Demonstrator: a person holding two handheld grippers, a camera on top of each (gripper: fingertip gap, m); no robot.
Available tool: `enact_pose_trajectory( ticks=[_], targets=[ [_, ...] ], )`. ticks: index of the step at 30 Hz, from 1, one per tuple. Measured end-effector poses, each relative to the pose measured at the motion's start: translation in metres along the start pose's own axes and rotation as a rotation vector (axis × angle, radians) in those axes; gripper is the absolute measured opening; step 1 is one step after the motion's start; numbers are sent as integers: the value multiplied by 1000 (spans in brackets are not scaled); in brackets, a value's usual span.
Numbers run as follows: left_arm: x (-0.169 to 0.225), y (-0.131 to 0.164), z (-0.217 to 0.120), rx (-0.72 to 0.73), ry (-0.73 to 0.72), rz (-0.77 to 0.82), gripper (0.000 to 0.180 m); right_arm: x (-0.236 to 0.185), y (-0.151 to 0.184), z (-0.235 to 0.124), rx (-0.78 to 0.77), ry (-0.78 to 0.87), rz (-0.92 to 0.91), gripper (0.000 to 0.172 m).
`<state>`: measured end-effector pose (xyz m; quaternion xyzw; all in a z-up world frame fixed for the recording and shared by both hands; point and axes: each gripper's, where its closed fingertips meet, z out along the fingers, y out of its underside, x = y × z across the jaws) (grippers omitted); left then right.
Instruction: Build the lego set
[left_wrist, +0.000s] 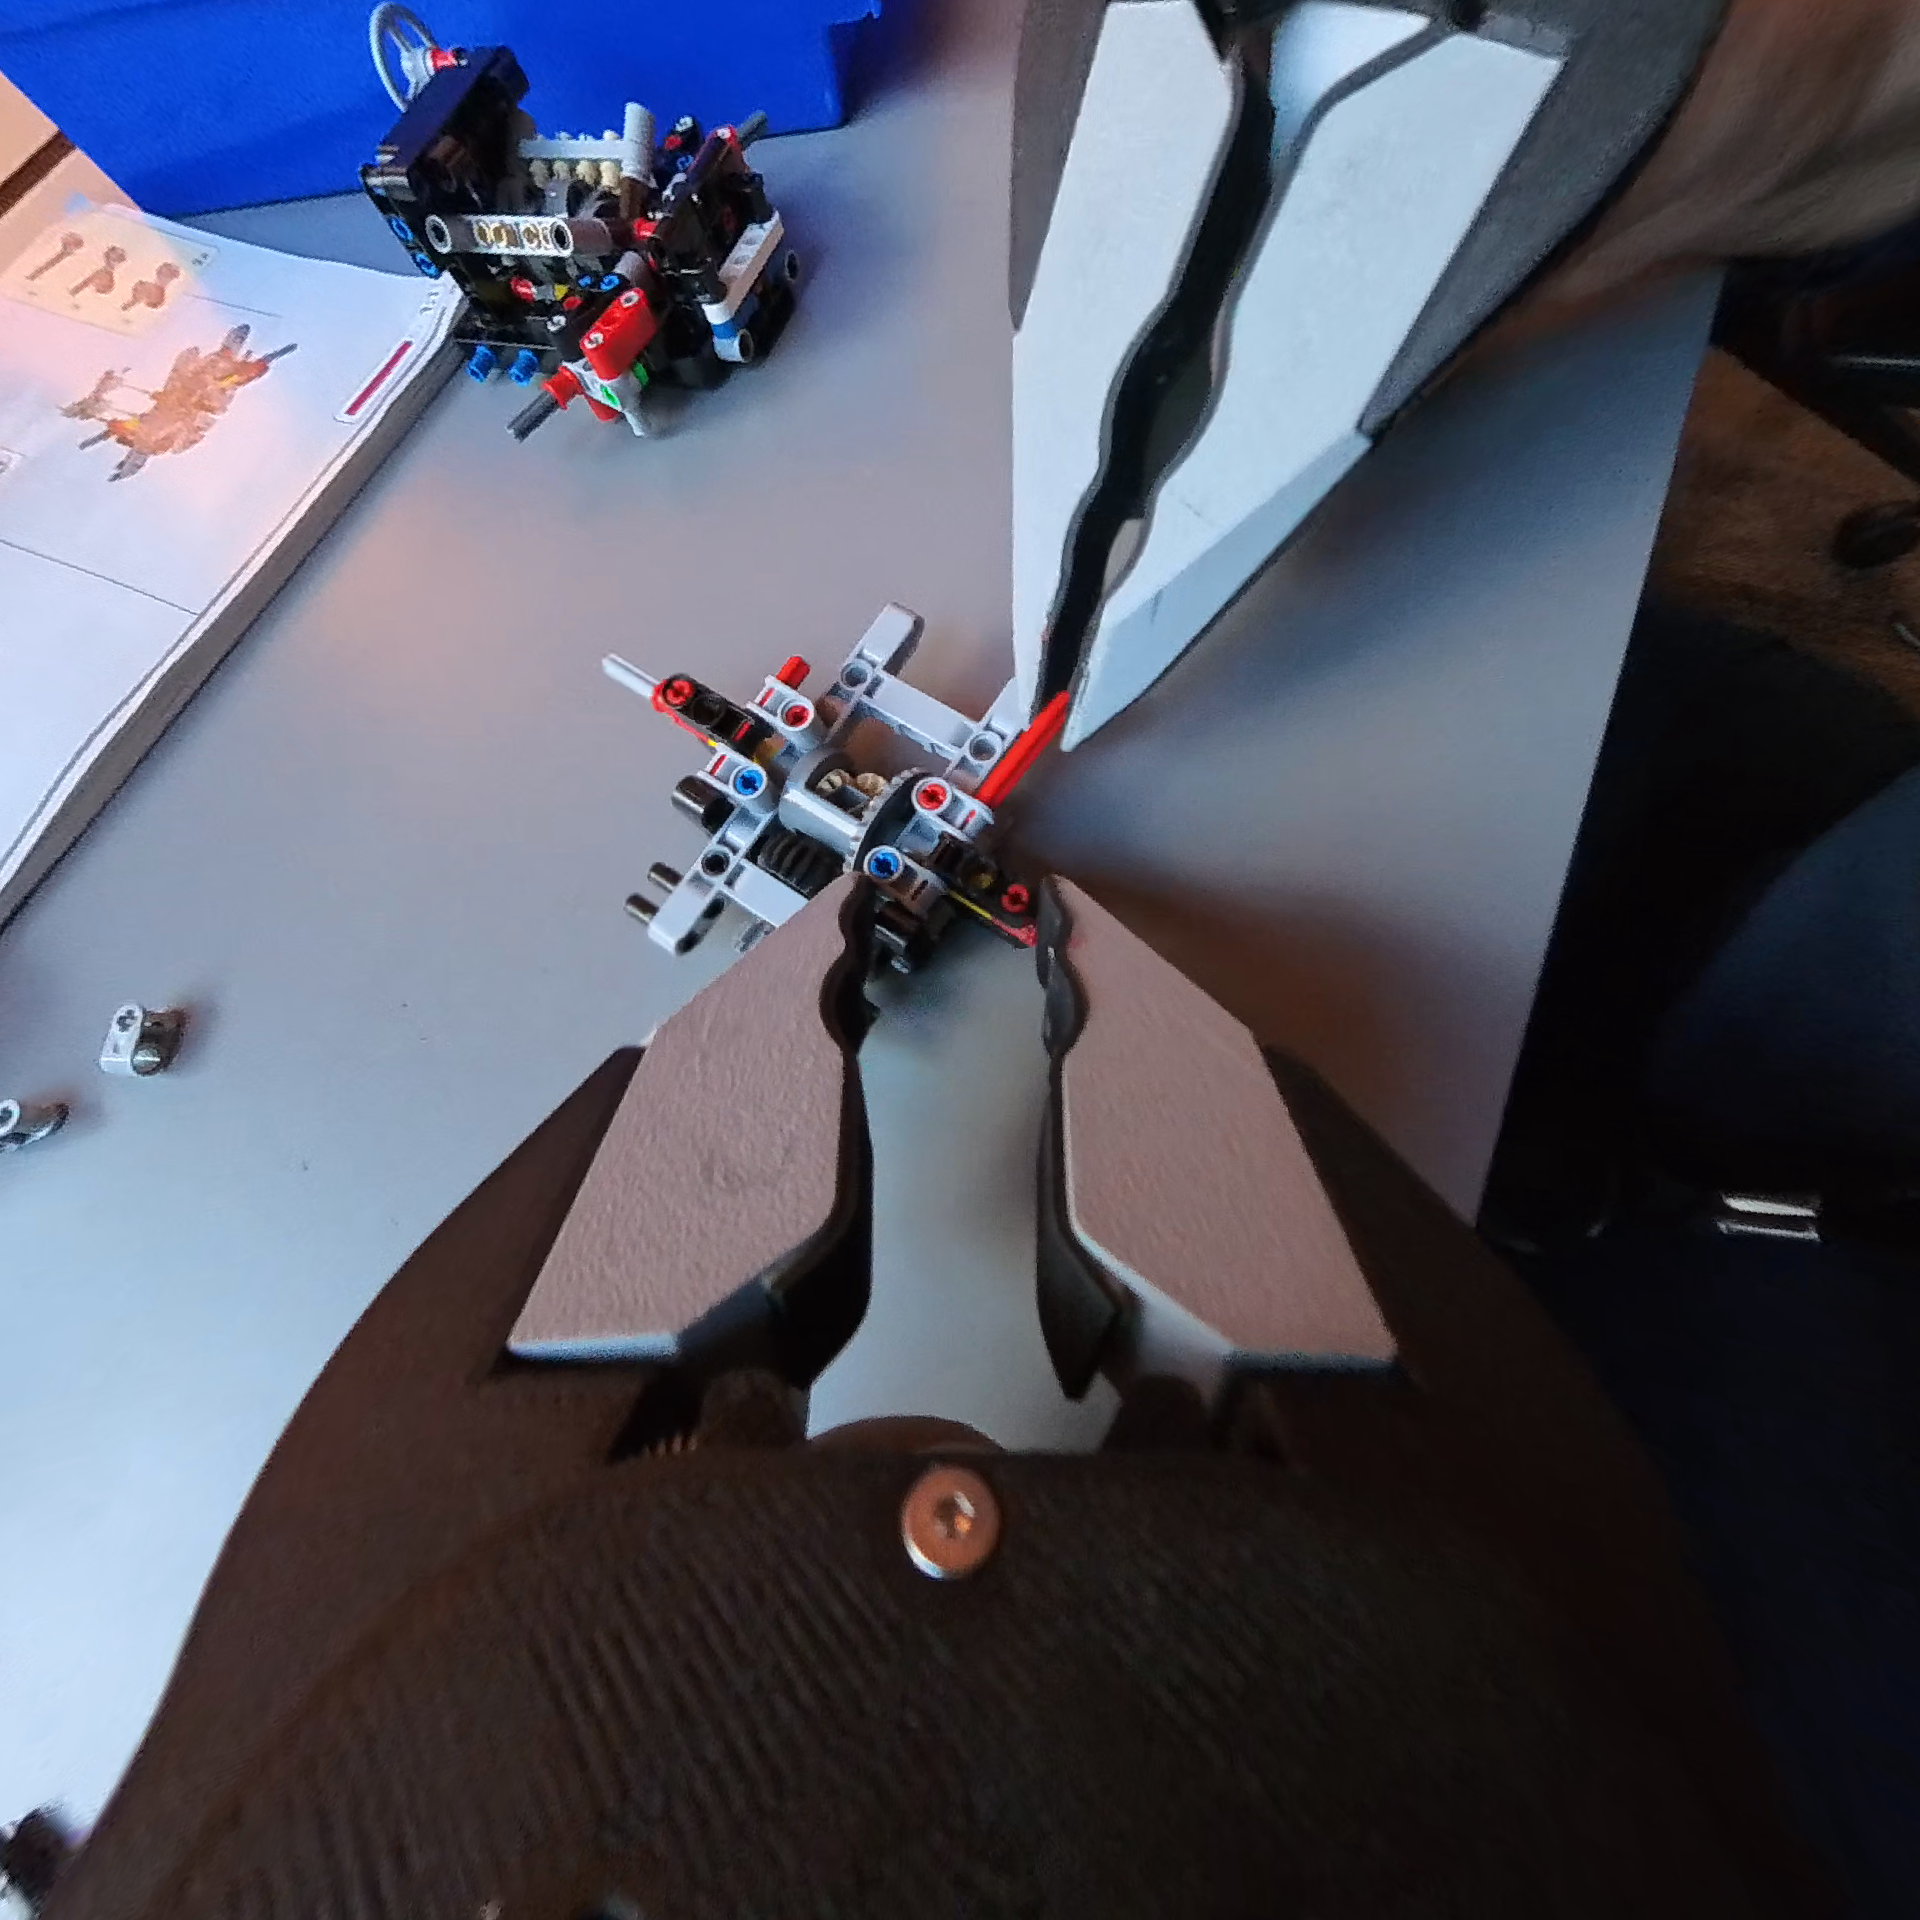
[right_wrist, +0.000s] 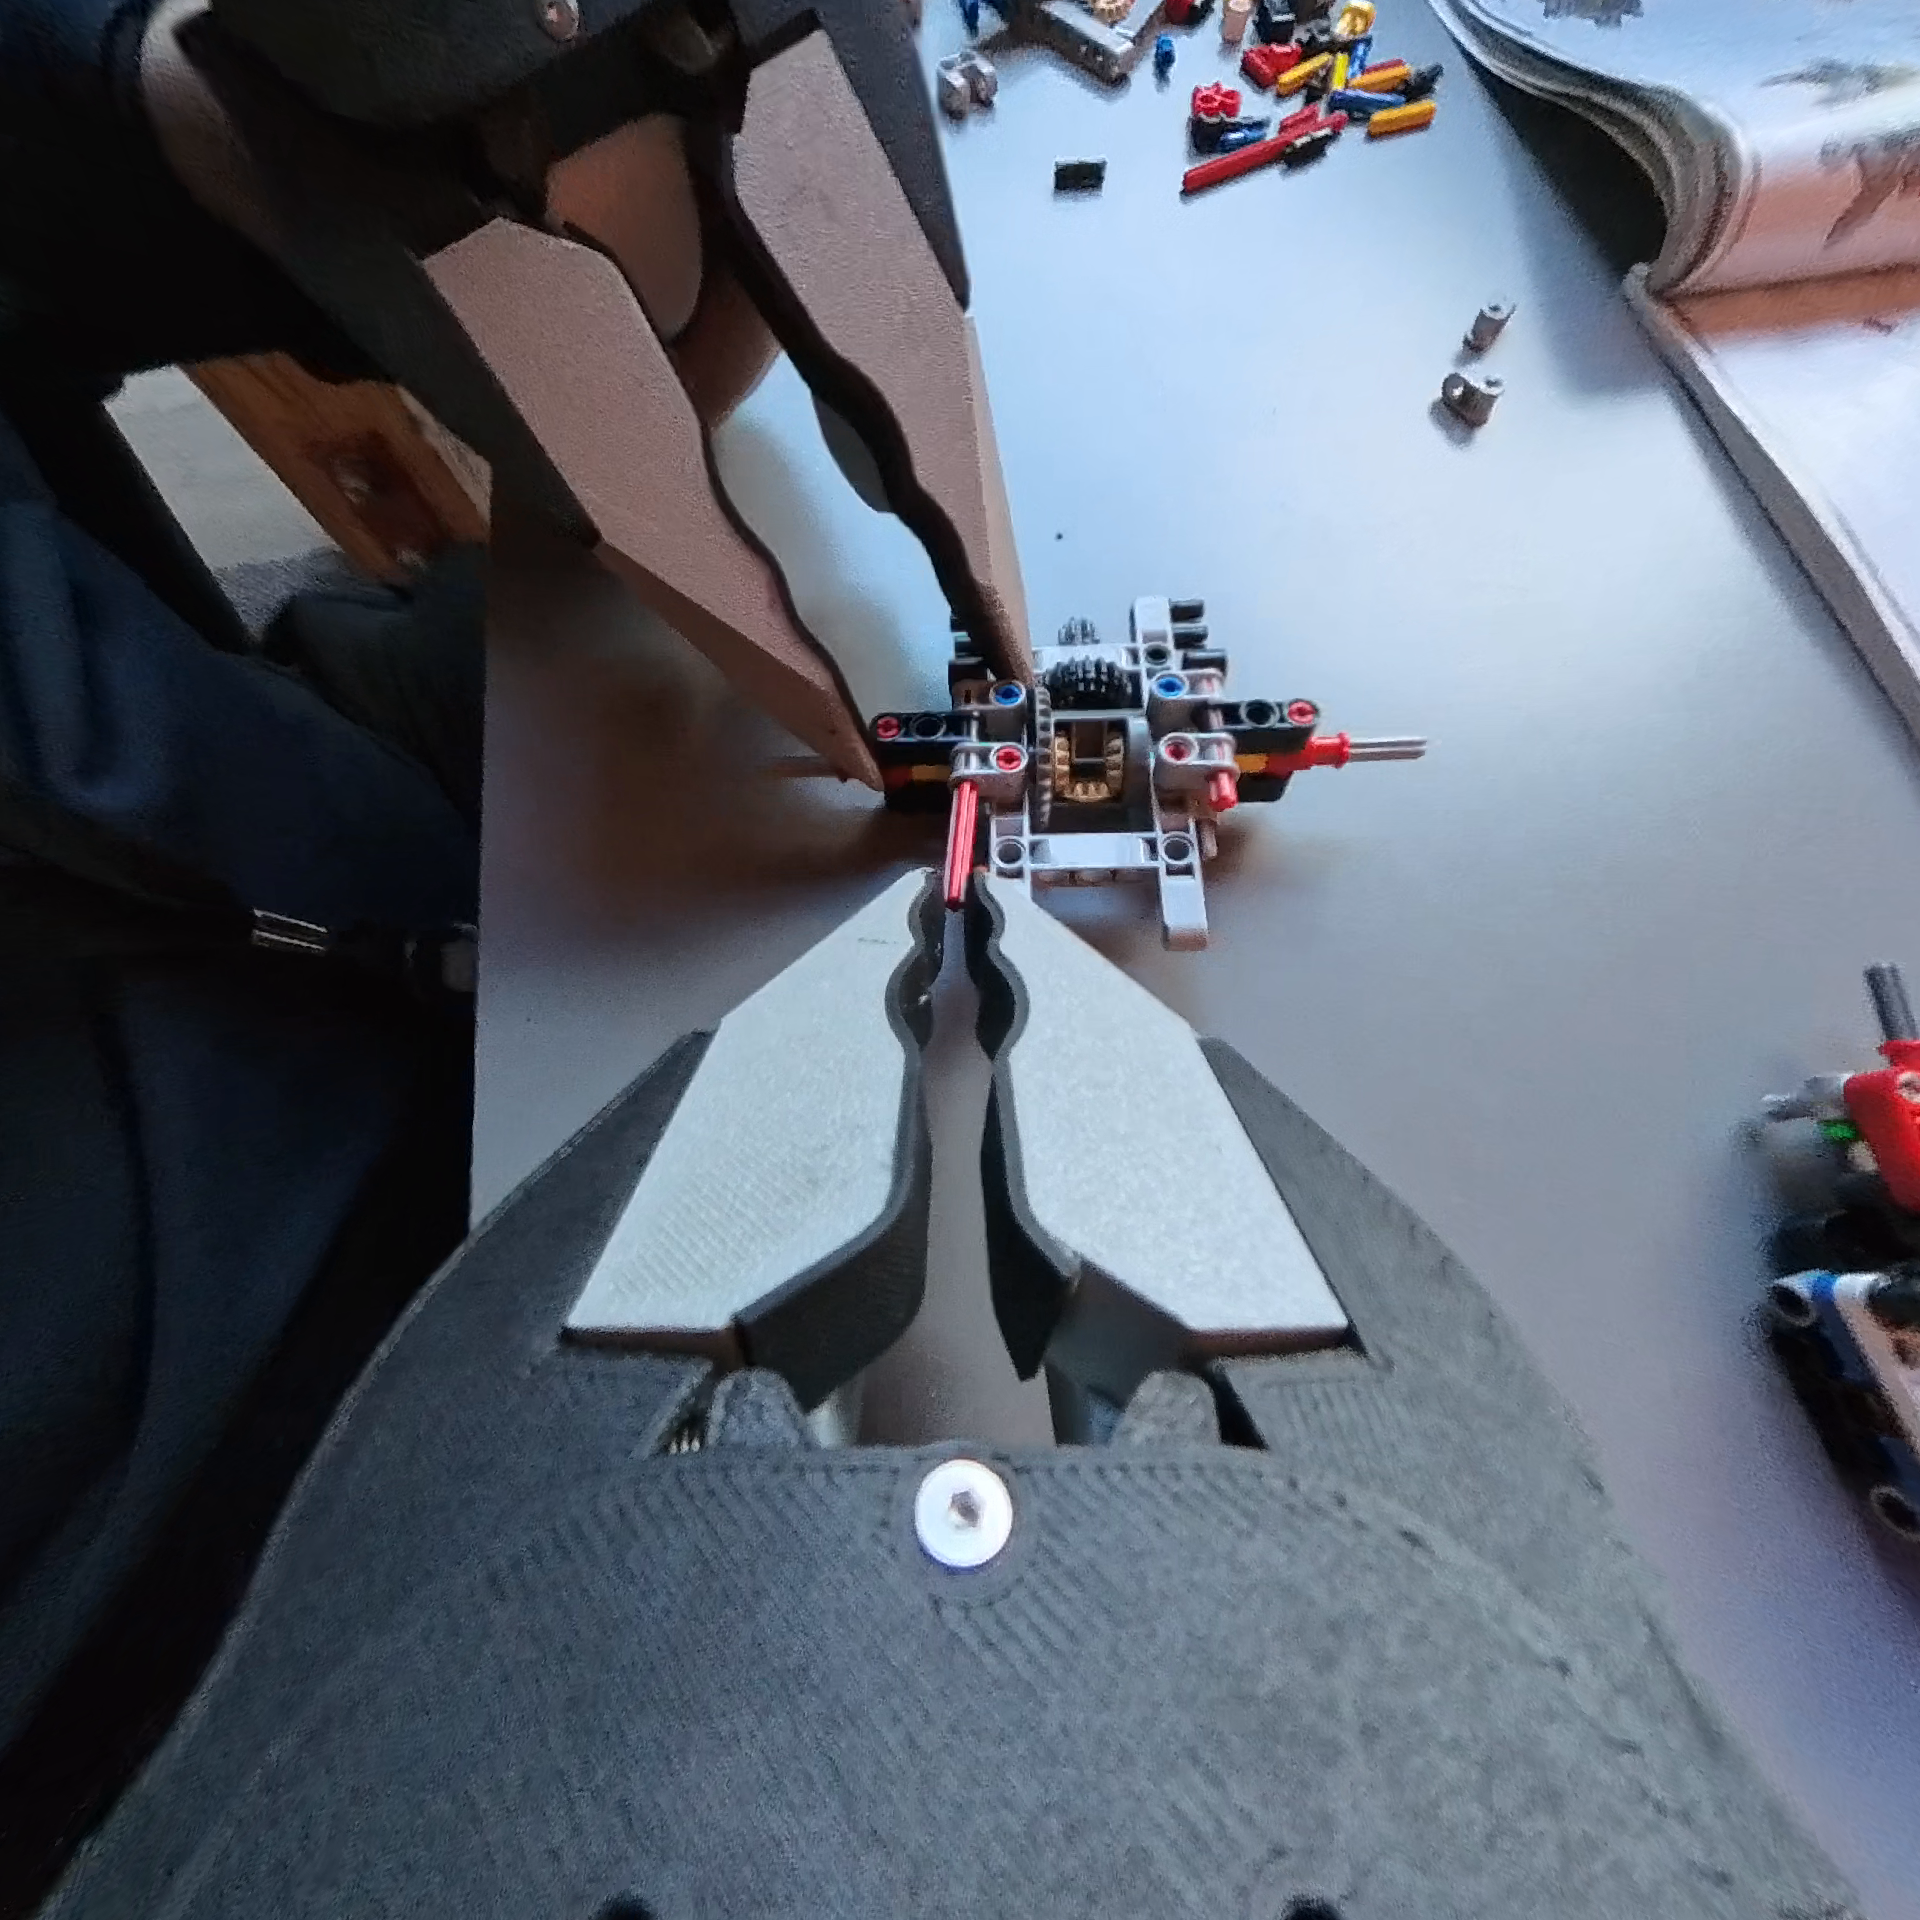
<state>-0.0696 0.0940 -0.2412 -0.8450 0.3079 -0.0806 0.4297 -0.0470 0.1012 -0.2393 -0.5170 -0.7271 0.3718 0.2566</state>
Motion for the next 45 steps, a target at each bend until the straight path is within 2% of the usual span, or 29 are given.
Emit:
enact_pose_trajectory(
  ticks=[5,10,12,16,18,24,30,45],
  targets=[
    [0,0,0,4,12,15,29,5,-1,-2,0,-28,-19,1],
    [2,1,-4,19,155,24,27,6,2,-2,1,-67,-57,1],
    [2,1,-4,18,169,14,27,9,1,-3,8,-83,-37,1],
    [-6,3,-2,10,33,79,8,7,-1,-3,14,-96,-28,1],
    [-8,3,-2,4,-8,108,8,4,-1,-2,10,-95,-46,1],
    [-10,4,-2,0,-7,78,8,4,-3,0,17,-29,-17,1],
    [-12,6,-3,-17,-101,90,7,9,-4,3,14,55,4,1],
    [-15,7,-4,-32,-149,58,7,7,-7,7,6,98,-62,1]
  ],
)
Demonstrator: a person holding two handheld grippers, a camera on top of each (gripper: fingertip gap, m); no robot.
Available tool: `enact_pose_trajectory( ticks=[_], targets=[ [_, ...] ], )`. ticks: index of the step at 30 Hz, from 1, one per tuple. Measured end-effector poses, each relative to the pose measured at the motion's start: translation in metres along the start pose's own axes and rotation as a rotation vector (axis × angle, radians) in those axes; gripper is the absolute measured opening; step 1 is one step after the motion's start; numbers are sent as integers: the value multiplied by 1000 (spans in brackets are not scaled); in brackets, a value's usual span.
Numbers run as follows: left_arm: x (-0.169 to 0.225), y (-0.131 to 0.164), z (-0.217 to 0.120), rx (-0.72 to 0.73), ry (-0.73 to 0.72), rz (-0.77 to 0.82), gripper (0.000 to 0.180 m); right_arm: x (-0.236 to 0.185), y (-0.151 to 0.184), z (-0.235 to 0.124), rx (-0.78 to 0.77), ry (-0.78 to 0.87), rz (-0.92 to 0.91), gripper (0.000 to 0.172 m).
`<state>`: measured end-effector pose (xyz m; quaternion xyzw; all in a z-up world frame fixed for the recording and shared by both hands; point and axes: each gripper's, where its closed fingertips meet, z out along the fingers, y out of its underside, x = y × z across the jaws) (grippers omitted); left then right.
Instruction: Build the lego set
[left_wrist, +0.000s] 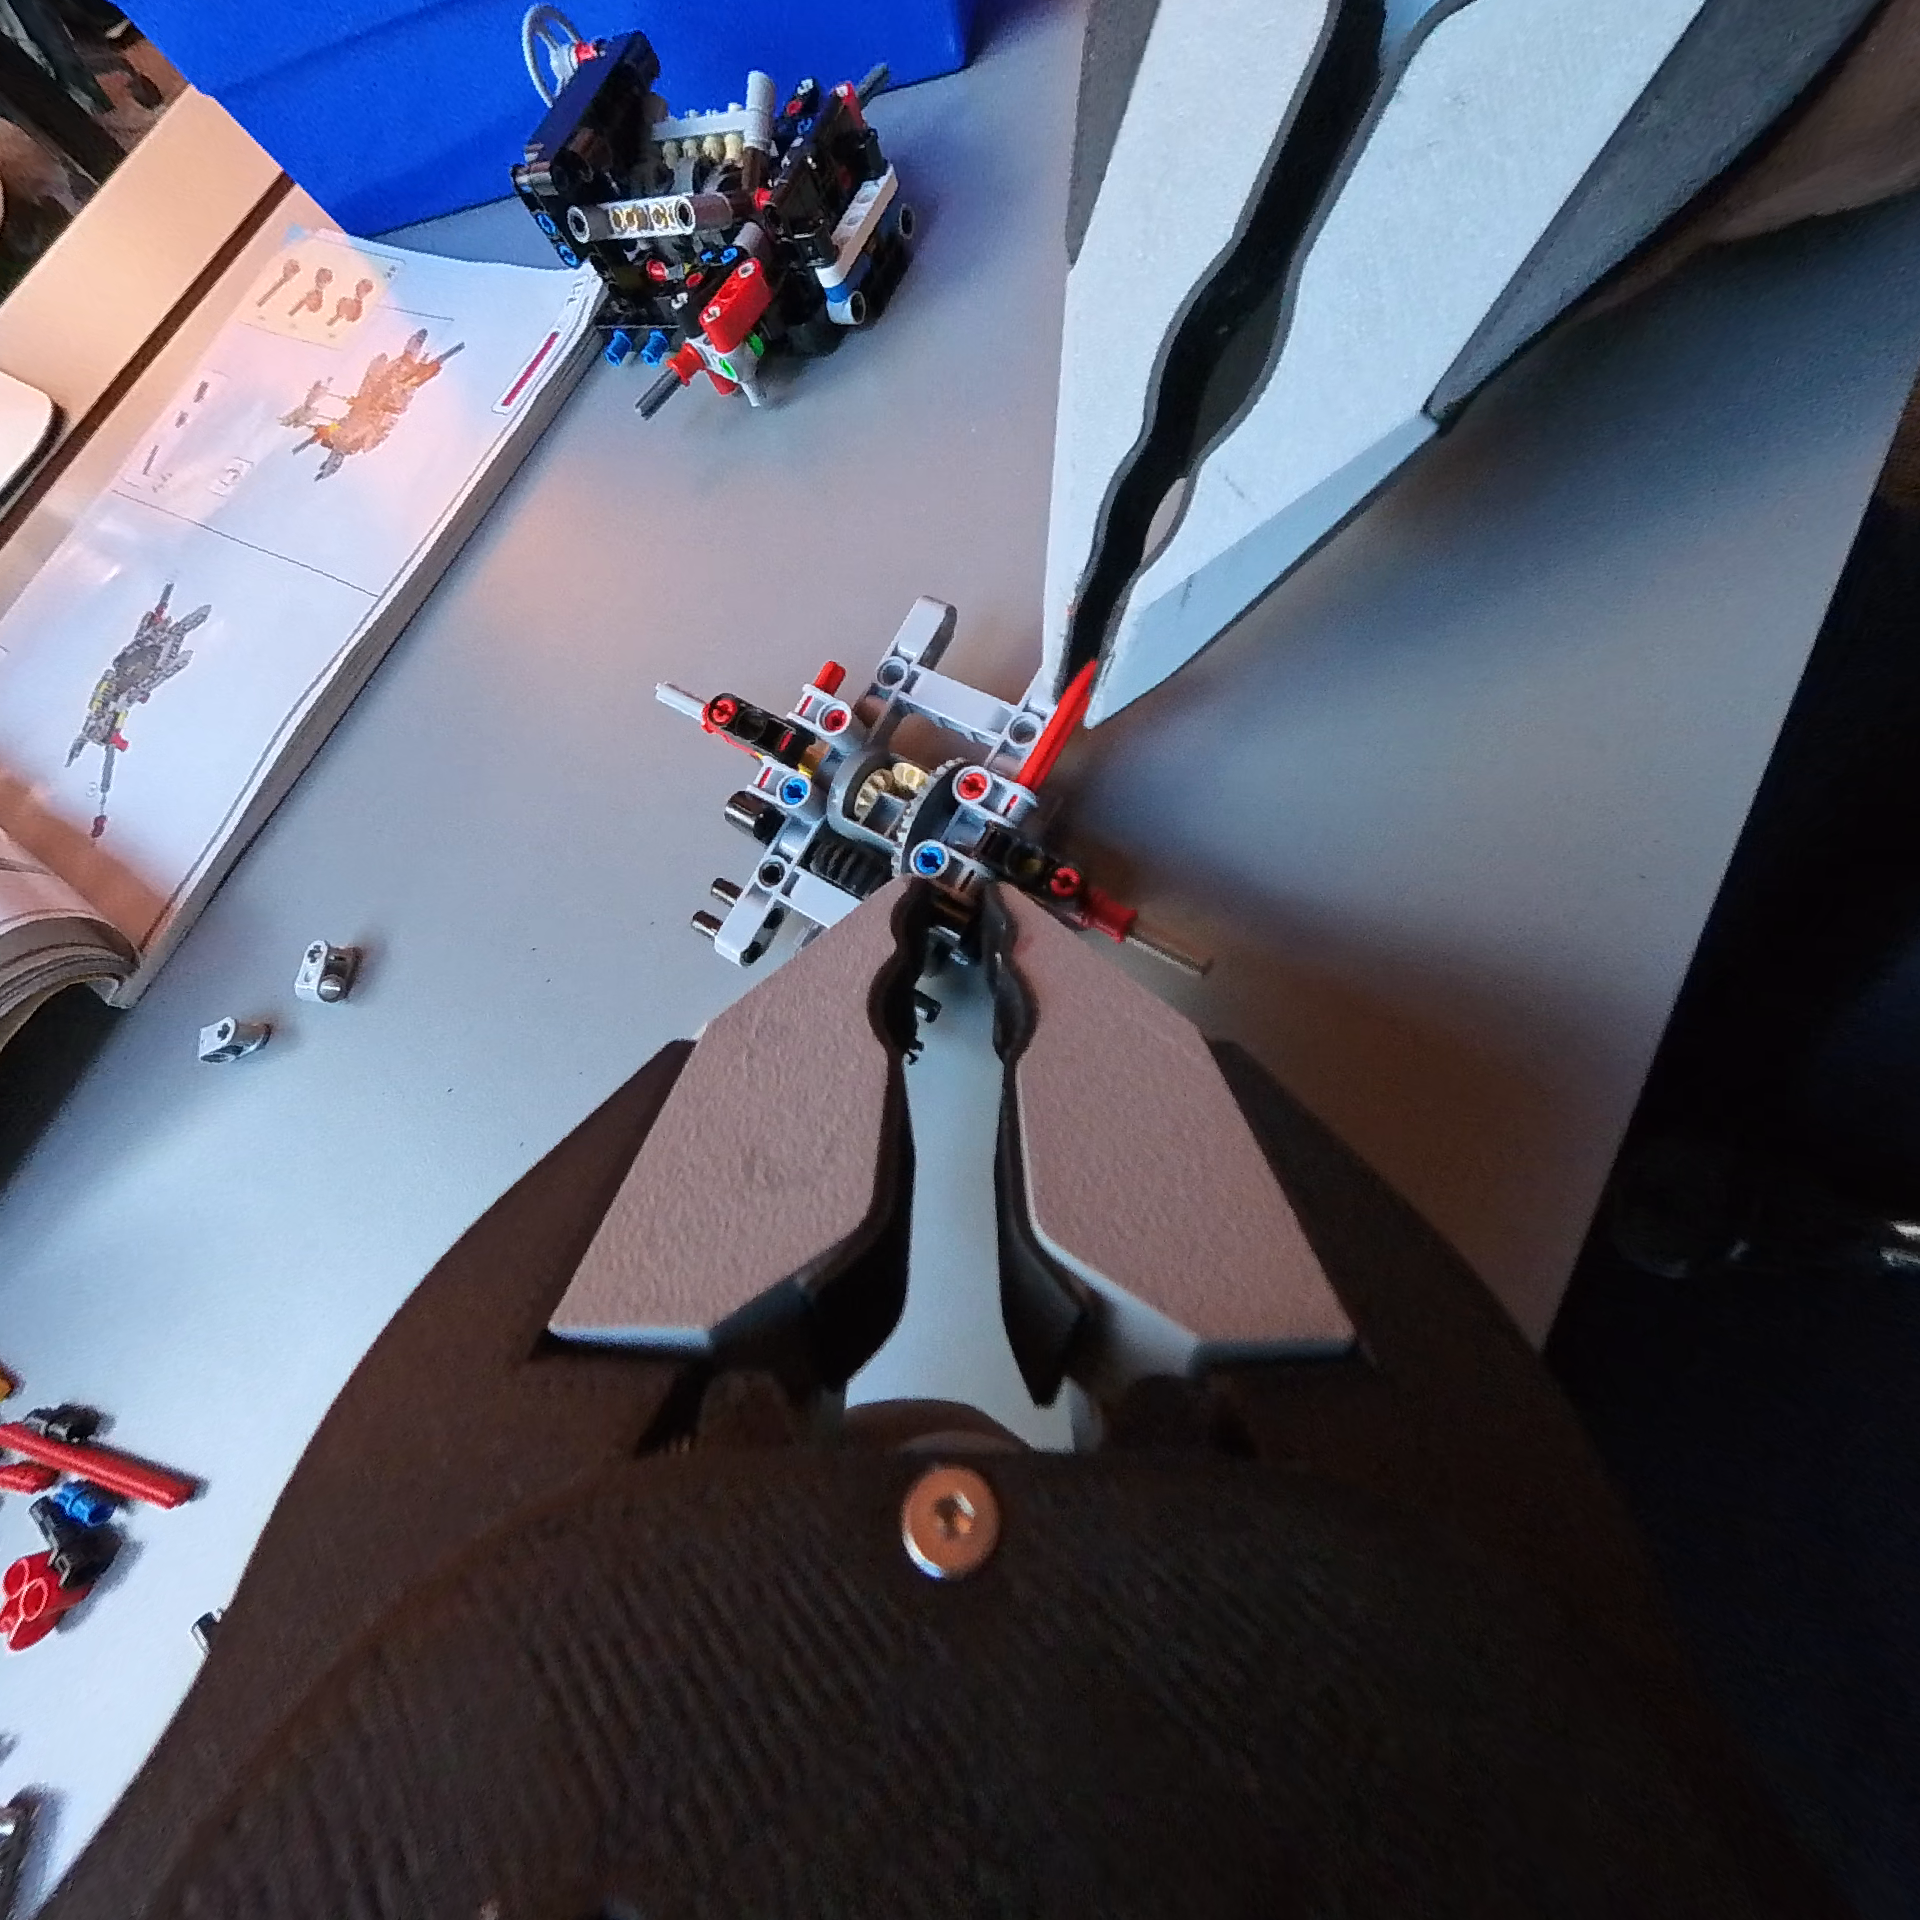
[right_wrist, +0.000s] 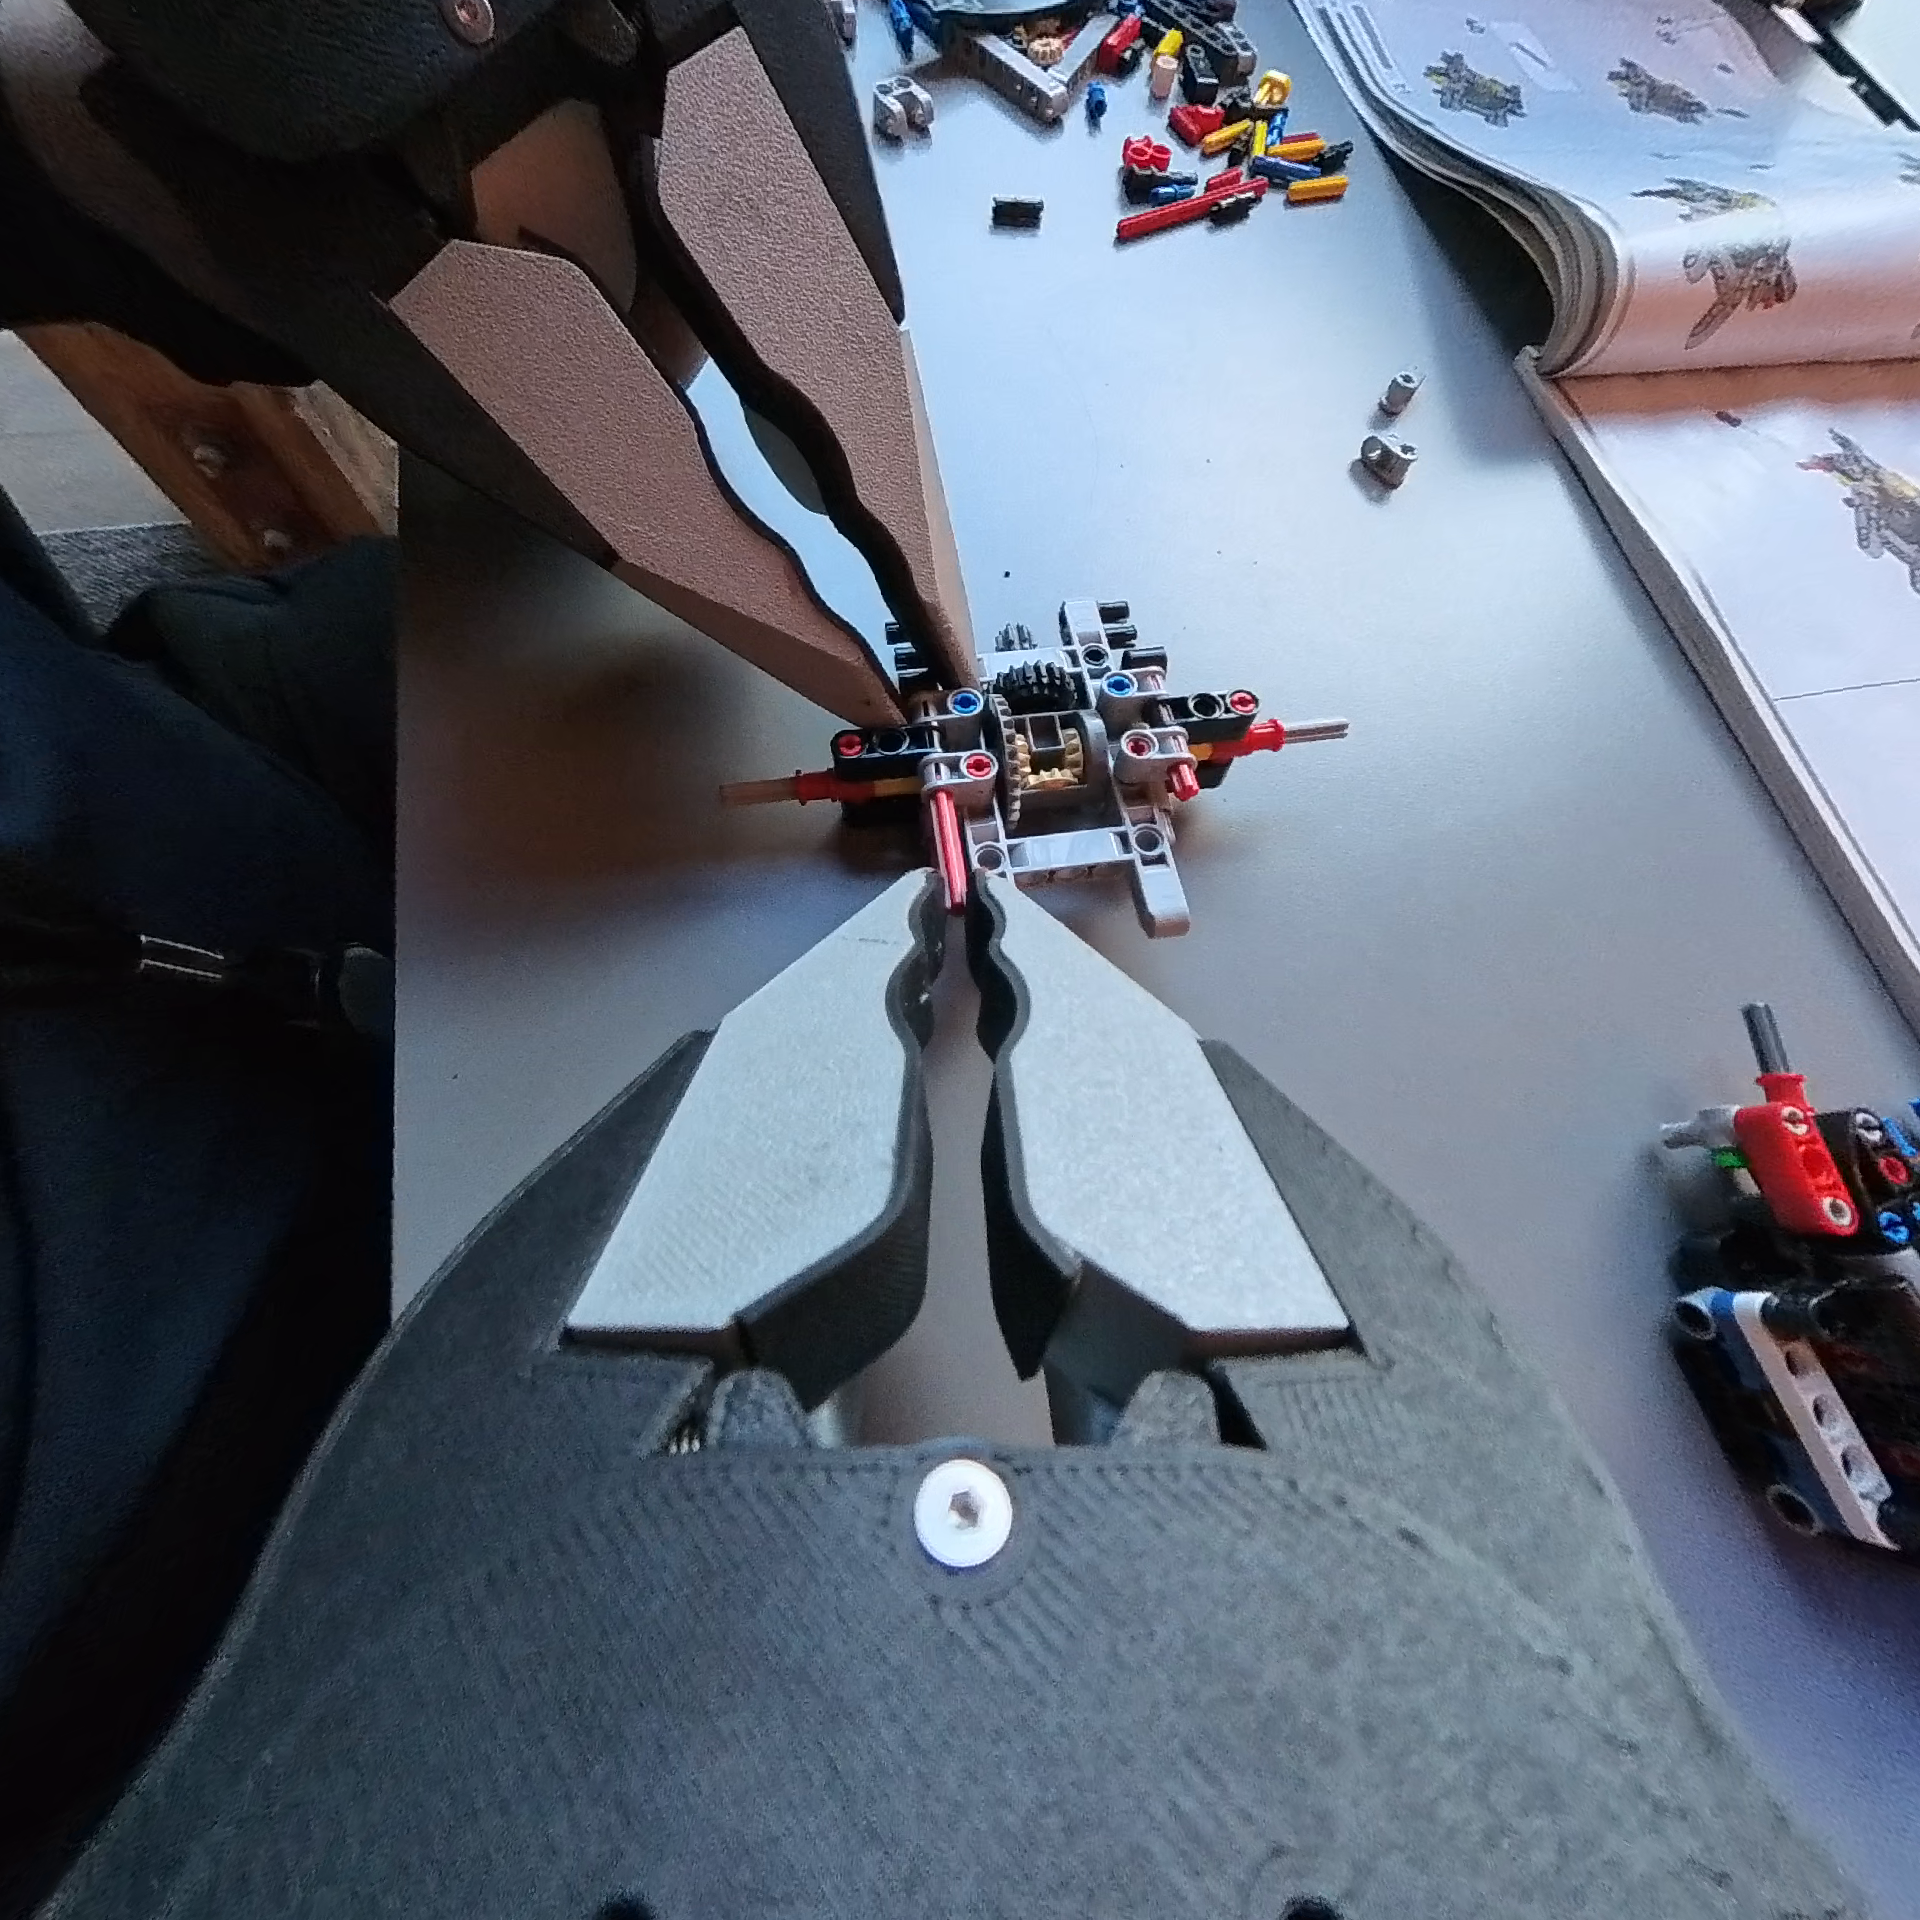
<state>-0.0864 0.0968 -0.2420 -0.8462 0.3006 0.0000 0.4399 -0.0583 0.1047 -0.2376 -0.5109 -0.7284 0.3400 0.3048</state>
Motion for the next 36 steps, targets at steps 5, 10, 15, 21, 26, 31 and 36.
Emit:
enact_pose_trajectory(
  ticks=[5,10,15,21,26,31,36],
  targets=[
    [-2,1,0,-6,-16,-6,7,2,-1,2,-9,12,-20,1],
    [-3,1,0,-9,-26,-6,6,1,-2,3,-16,22,-54,1],
    [-4,2,0,-11,-32,-7,7,2,-2,4,-25,18,-70,1],
    [-5,2,-1,-11,-38,-9,7,3,-3,5,-15,18,-77,1],
    [-8,3,1,4,-10,-13,8,6,-4,5,15,-4,-33,1],
    [-7,3,0,12,3,21,8,3,-3,5,21,-1,-66,2],
    [-4,5,-3,35,111,153,8,-21,-4,1,39,-124,-121,24]
  ],
)
